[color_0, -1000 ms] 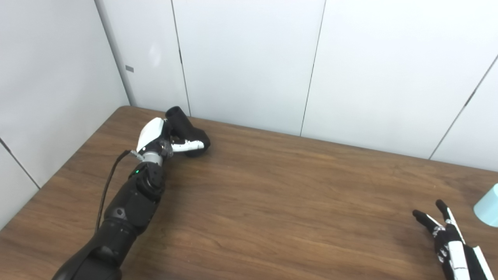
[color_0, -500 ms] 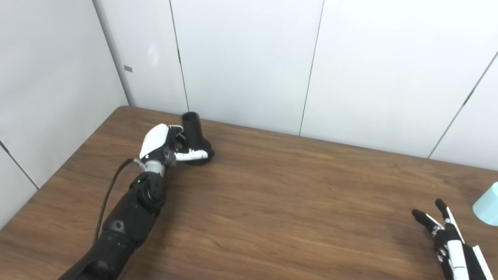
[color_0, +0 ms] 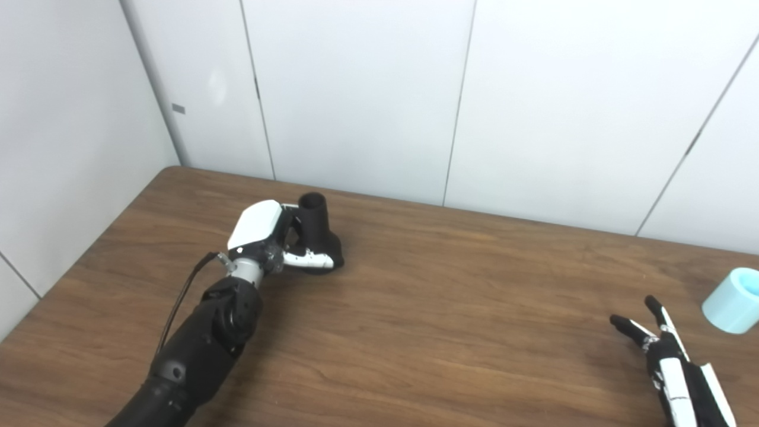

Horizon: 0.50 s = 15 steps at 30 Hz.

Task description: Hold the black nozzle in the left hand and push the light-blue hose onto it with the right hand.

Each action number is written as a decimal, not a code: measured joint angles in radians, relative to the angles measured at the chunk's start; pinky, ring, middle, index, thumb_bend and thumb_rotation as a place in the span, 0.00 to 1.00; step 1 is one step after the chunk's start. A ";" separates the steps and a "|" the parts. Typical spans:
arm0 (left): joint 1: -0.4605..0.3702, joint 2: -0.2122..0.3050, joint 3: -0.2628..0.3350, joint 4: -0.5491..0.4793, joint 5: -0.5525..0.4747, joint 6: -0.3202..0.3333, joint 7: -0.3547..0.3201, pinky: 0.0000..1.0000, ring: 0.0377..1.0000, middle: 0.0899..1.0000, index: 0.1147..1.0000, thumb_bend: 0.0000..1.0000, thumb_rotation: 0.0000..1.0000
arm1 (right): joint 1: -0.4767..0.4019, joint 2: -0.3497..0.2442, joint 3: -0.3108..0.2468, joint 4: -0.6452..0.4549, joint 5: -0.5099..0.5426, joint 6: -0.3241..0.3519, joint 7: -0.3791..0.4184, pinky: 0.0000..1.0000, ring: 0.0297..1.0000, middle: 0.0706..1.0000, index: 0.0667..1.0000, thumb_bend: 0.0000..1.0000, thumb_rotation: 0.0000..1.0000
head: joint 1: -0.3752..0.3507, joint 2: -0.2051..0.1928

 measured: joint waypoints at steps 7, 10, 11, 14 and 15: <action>0.047 -0.061 -0.023 -0.084 0.039 -0.007 0.003 0.95 0.65 0.49 0.39 0.52 0.00 | 0.029 0.061 0.013 -0.080 0.041 0.067 -0.015 0.89 0.86 0.79 0.97 0.53 1.00 | -0.069 0.012; 0.074 -0.082 -0.035 -0.109 0.051 -0.024 0.025 0.94 0.62 0.47 0.40 0.52 0.00 | 0.056 0.072 0.025 -0.141 0.054 0.109 -0.015 0.87 0.87 0.81 0.96 0.57 1.00 | -0.115 0.002; 0.081 -0.085 -0.038 -0.117 0.055 -0.033 0.028 0.94 0.61 0.47 0.40 0.52 0.00 | 0.059 0.067 0.028 -0.155 0.057 0.128 -0.011 0.86 0.87 0.81 0.95 0.58 1.00 | -0.132 -0.001; 0.105 -0.103 -0.046 -0.140 0.062 -0.052 0.037 0.95 0.63 0.47 0.40 0.52 0.00 | 0.059 0.041 0.022 -0.227 0.078 0.210 0.002 0.87 0.89 0.83 0.95 0.57 1.00 | -0.150 -0.002; 0.115 -0.110 -0.048 -0.152 0.065 -0.055 0.037 0.95 0.63 0.46 0.40 0.52 0.00 | 0.057 0.034 0.017 -0.251 0.087 0.226 0.003 0.87 0.88 0.83 0.94 0.56 1.00 | -0.160 -0.002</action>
